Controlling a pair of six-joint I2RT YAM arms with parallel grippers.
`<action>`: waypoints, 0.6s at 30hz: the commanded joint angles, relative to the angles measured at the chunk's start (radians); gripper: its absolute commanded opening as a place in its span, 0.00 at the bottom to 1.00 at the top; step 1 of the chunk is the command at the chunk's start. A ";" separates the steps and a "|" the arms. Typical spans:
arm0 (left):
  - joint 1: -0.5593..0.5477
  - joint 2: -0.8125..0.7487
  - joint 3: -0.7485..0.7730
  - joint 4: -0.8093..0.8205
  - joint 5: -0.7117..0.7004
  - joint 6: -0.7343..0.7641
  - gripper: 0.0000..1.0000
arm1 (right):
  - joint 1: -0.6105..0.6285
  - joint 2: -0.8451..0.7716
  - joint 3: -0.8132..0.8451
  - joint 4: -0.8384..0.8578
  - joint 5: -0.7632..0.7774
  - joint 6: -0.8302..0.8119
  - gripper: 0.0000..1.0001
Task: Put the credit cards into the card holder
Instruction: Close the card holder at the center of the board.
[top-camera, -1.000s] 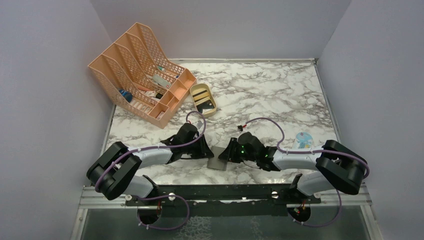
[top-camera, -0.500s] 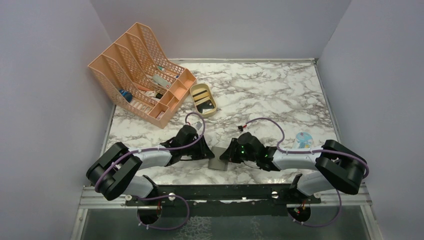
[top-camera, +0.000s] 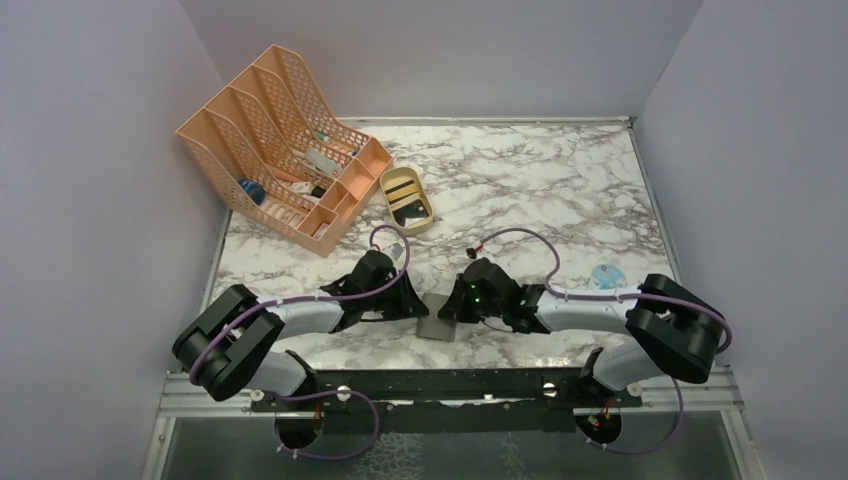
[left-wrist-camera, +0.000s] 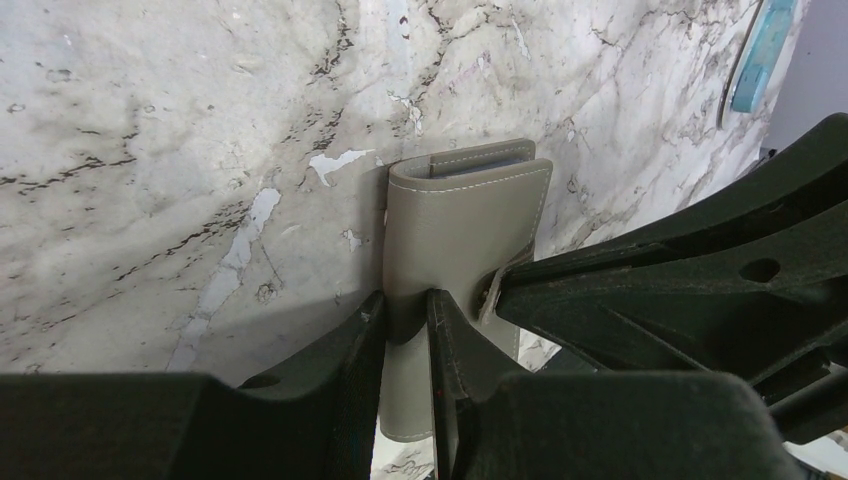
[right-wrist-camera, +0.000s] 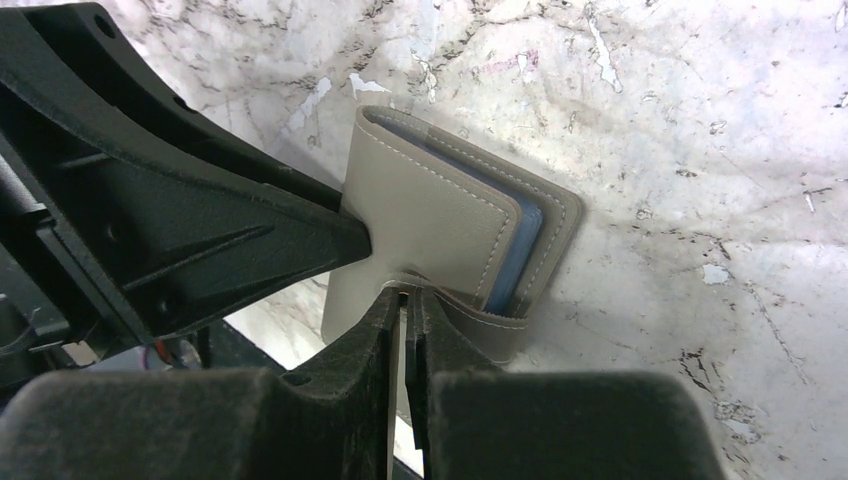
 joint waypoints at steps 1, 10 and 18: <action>-0.036 0.028 -0.017 -0.017 0.019 -0.001 0.23 | 0.028 0.105 0.034 -0.208 0.114 -0.076 0.07; -0.042 0.014 -0.021 -0.010 0.016 -0.003 0.23 | 0.073 0.189 0.129 -0.399 0.218 -0.099 0.05; -0.044 -0.007 -0.033 0.000 0.015 -0.001 0.23 | 0.079 0.256 0.180 -0.466 0.238 -0.116 0.02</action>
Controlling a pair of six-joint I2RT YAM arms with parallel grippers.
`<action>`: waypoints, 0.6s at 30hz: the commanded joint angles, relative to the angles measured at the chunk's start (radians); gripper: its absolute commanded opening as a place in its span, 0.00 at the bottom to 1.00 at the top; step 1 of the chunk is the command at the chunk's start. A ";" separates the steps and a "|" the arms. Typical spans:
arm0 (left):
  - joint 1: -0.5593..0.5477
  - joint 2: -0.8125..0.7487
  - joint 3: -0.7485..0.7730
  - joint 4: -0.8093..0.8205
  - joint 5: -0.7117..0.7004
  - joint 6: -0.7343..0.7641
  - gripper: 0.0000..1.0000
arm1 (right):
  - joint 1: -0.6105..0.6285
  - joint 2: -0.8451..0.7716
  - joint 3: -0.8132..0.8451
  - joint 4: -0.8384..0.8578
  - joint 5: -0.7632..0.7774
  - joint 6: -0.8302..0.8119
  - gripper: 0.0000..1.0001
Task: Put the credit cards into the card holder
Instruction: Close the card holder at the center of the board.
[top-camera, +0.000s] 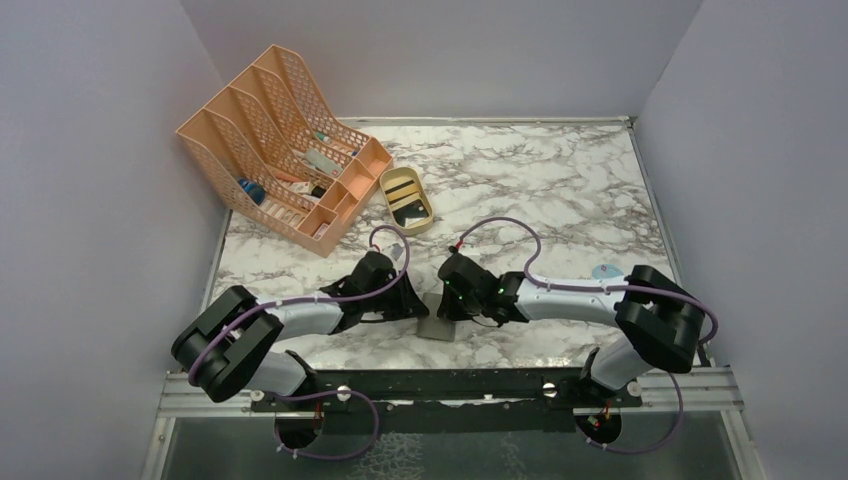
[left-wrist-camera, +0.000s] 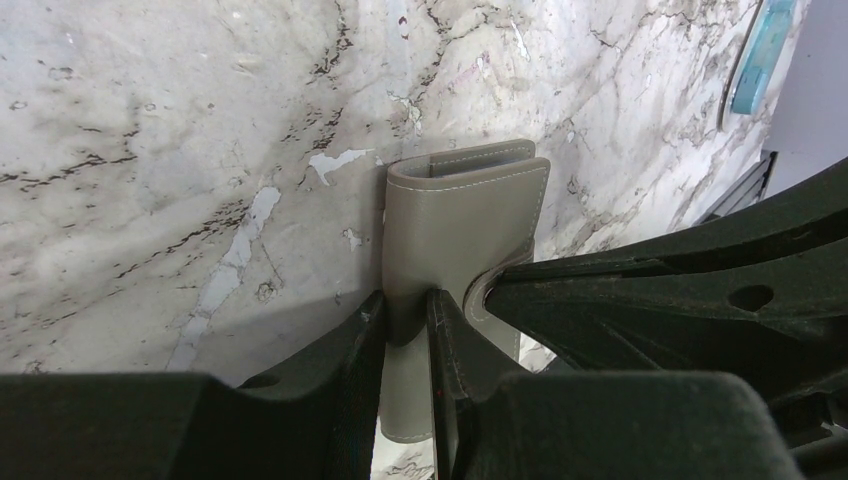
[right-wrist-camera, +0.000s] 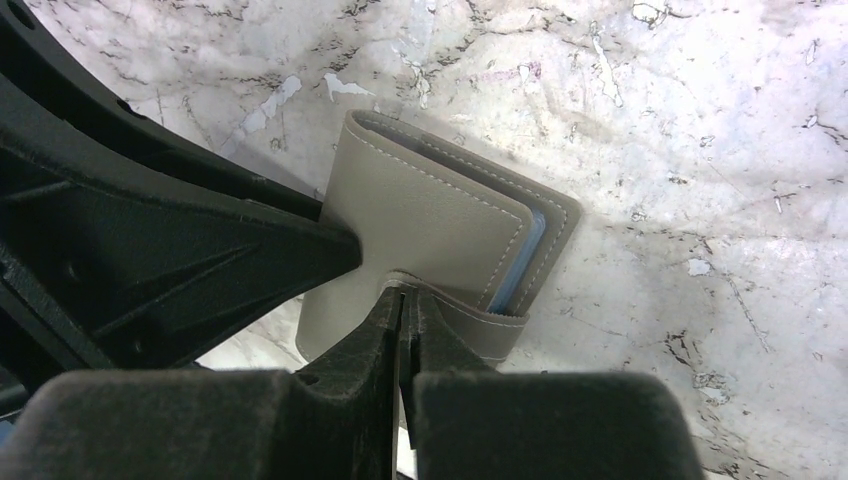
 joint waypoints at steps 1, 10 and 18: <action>-0.037 -0.005 -0.029 -0.003 0.026 0.000 0.23 | 0.009 0.148 -0.057 -0.130 0.108 -0.032 0.02; -0.037 -0.071 0.063 -0.144 -0.052 0.070 0.32 | 0.010 -0.006 0.024 -0.115 0.127 -0.077 0.07; -0.037 -0.211 0.230 -0.386 -0.197 0.204 0.47 | 0.009 -0.309 0.017 -0.150 0.165 -0.098 0.22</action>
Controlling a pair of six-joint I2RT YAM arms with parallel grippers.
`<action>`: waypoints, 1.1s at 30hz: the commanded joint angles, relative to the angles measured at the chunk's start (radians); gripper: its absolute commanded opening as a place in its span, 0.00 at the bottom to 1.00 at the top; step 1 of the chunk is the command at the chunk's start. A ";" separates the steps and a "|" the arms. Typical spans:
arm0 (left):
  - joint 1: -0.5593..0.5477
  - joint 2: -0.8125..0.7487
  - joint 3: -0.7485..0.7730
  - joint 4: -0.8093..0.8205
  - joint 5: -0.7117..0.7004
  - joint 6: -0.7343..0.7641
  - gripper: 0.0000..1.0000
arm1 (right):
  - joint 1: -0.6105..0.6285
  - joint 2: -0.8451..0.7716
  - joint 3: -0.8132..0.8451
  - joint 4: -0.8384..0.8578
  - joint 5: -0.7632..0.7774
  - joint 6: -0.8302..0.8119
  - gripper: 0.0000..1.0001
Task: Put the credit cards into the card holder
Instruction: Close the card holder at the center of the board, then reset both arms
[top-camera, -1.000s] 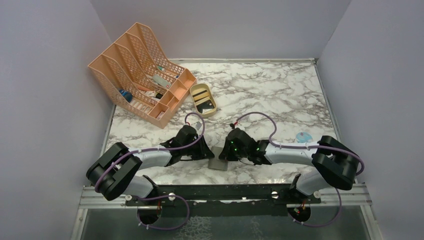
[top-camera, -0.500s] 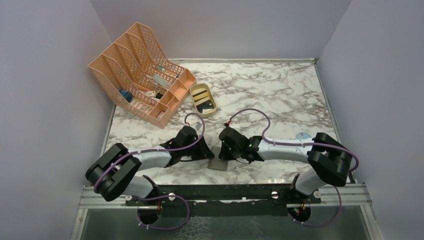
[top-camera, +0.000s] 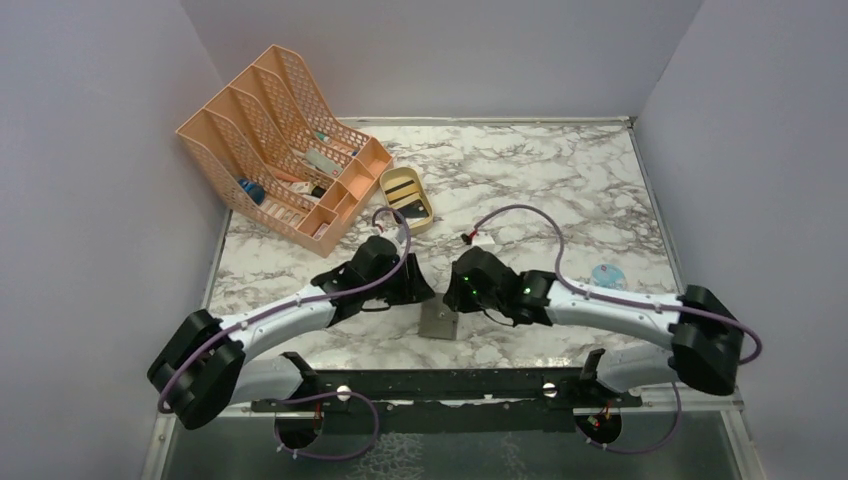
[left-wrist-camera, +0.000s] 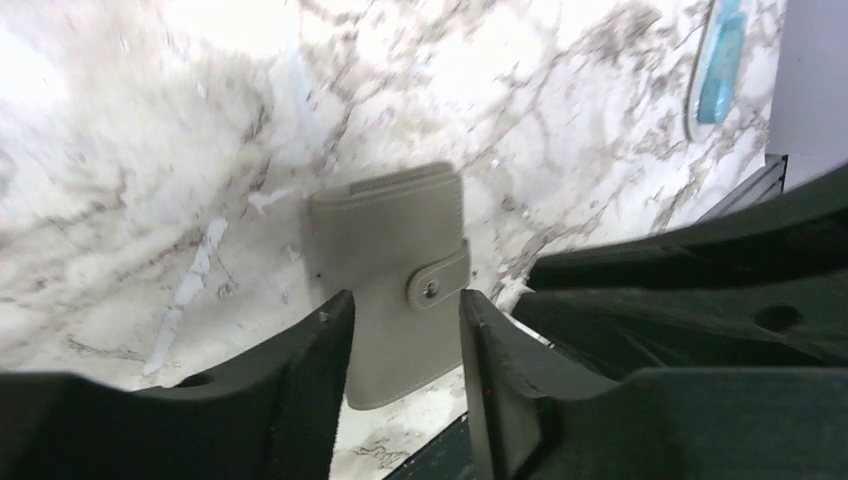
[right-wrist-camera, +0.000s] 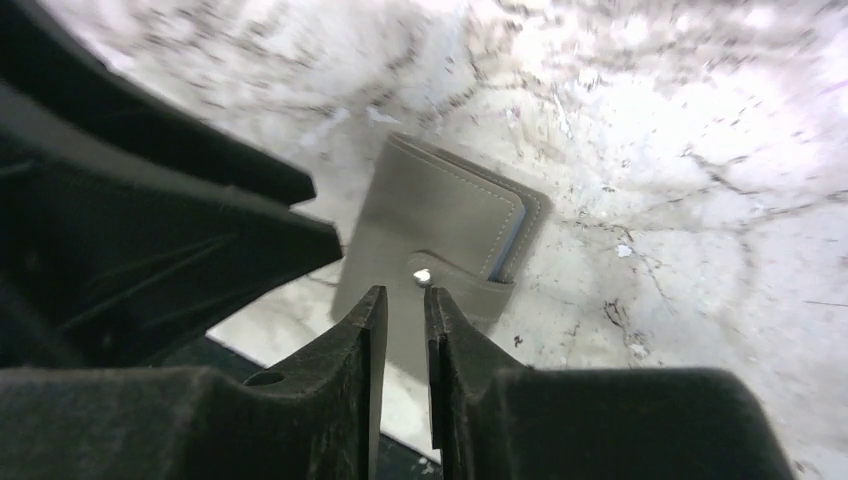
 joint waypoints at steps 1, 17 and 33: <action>-0.004 -0.083 0.126 -0.163 -0.109 0.128 0.50 | -0.001 -0.195 -0.008 -0.068 0.091 -0.025 0.27; -0.004 -0.267 0.443 -0.380 -0.170 0.397 0.99 | 0.000 -0.793 0.093 -0.431 0.321 0.006 0.93; -0.004 -0.437 0.296 -0.238 -0.131 0.352 0.99 | 0.000 -0.903 -0.017 -0.318 0.310 0.035 0.94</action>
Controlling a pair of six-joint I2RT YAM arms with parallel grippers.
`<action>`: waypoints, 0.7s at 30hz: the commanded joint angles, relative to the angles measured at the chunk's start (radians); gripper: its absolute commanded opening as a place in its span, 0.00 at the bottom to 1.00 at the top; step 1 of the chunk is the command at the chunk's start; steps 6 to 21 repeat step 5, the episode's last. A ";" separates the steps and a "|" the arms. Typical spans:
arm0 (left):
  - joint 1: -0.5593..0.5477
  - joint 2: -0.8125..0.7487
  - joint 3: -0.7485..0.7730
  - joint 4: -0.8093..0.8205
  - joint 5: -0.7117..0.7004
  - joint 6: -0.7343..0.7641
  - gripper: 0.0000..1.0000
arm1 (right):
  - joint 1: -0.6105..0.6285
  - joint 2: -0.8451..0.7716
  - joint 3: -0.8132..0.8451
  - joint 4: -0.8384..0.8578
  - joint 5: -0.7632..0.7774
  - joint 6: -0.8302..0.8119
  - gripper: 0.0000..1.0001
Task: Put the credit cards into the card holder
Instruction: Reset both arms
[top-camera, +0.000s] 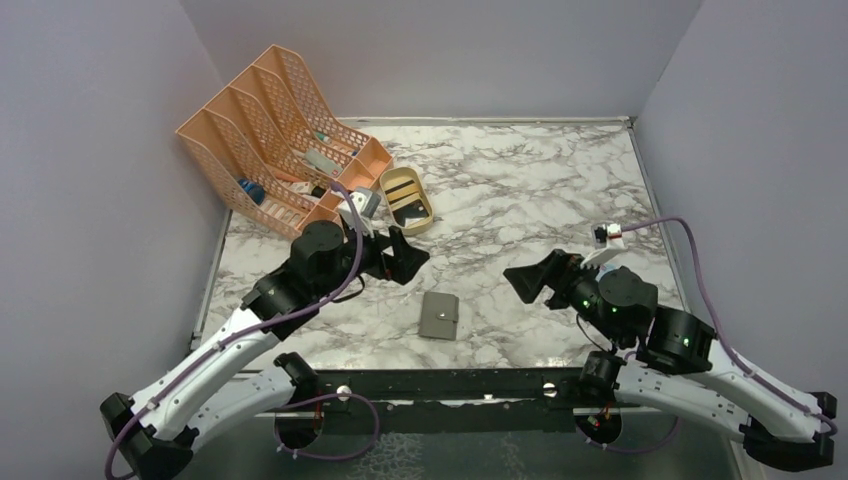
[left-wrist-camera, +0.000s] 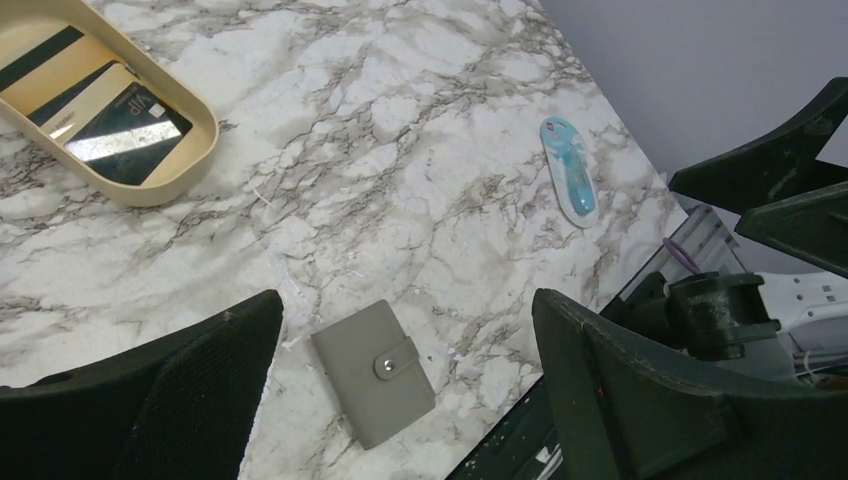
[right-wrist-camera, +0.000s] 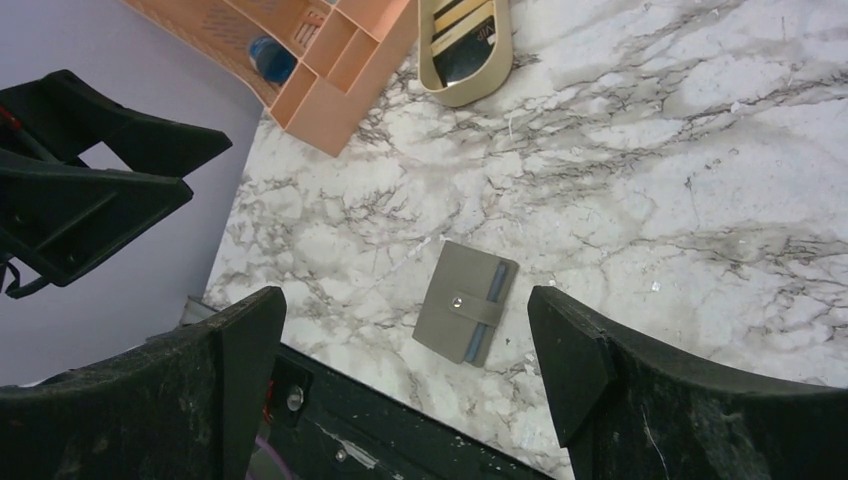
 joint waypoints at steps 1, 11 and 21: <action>-0.004 -0.001 -0.023 0.062 0.016 -0.019 0.99 | -0.001 0.012 -0.018 0.018 0.049 0.048 0.94; -0.005 -0.001 -0.036 0.075 0.013 -0.025 0.99 | 0.000 0.033 -0.013 -0.003 0.060 0.068 0.93; -0.005 -0.001 -0.036 0.075 0.013 -0.025 0.99 | 0.000 0.033 -0.013 -0.003 0.060 0.068 0.93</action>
